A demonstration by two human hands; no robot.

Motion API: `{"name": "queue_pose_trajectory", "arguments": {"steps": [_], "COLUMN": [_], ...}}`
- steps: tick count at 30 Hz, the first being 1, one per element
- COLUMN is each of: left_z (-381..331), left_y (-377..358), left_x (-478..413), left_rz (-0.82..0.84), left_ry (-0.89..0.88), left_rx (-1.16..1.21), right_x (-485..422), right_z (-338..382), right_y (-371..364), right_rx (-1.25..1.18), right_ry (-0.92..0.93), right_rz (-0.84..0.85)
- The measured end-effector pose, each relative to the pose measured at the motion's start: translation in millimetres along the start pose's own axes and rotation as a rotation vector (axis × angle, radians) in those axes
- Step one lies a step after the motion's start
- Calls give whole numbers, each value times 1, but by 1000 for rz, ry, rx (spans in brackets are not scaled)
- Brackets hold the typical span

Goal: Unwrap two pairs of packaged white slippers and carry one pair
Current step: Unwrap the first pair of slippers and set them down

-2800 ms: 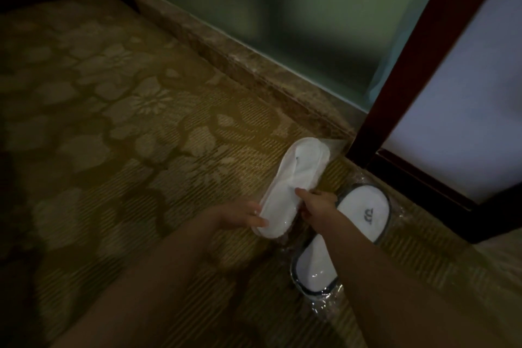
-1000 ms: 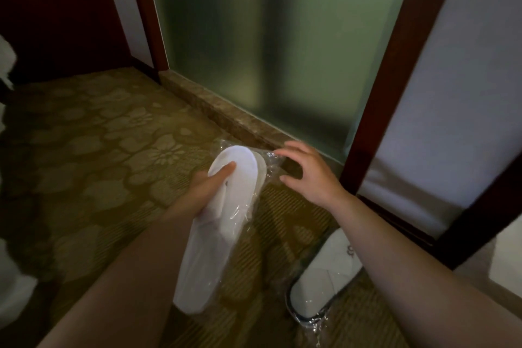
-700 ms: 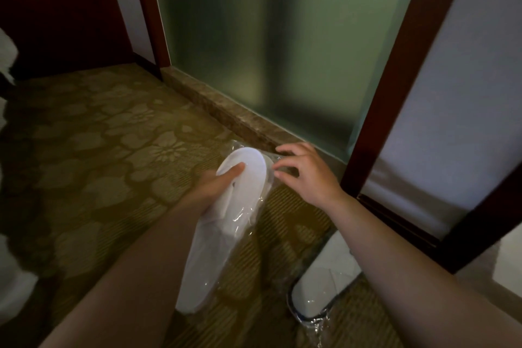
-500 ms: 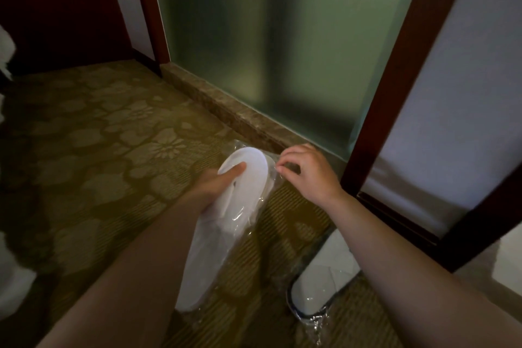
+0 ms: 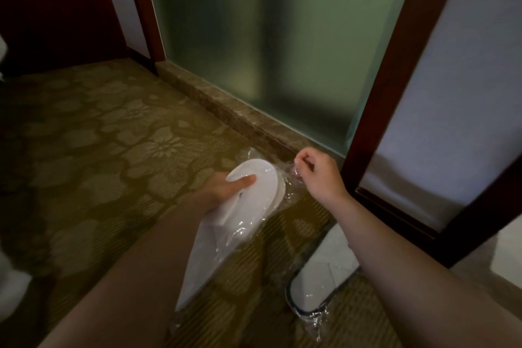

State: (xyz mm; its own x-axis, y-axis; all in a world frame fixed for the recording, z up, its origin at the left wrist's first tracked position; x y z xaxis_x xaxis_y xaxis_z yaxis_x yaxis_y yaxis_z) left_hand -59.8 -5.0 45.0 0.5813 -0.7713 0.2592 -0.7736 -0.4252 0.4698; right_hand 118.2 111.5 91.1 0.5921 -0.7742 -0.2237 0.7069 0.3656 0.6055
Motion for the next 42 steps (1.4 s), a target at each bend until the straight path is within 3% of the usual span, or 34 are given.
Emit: {"name": "queue_pose_trajectory", "arguments": {"steps": [4,13,18,27,32,38,42], "left_z": [-1,4,-1,10,9,3,3], "left_y": [-2,-6,-10,-7,-4,-10,-13], "left_x": [-1,-4,0,-5,-6,-5,-4], "left_rz": [7,27,36,37,-6,-2,-12], "left_ry": [-13,-89,-144,-135,-158,-223,-252], "left_rx": [-27,-90,-134,-117,-85,-196,-343], "right_x": [0,4,1,-3,-5,-7,-7], "right_z": [-9,11,15,-25,-39,-49,-36], "right_y": [0,-14,-23,0,1,-3,-10], "right_rx": [-64,332,485,95,-83,-53,115], "right_ry": [-93,138,251,-162,-259,-370,-310], "right_rz": [-39,212,100,-108,-82,-71,-67]}}
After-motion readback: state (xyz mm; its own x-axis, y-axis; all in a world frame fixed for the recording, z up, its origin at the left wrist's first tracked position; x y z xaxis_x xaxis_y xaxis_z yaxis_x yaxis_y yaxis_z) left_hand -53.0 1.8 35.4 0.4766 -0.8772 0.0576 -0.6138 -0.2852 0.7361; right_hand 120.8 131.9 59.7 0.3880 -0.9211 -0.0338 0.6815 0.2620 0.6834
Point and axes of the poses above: each hand's wrist, its own x-axis away from the middle knuckle, its own y-axis out of the back of the hand, z = x × y, the point moved 2 cm from there along -x, towards the middle knuckle, and after that the axes turned 1 degree about -y, right-handed, at the moved point
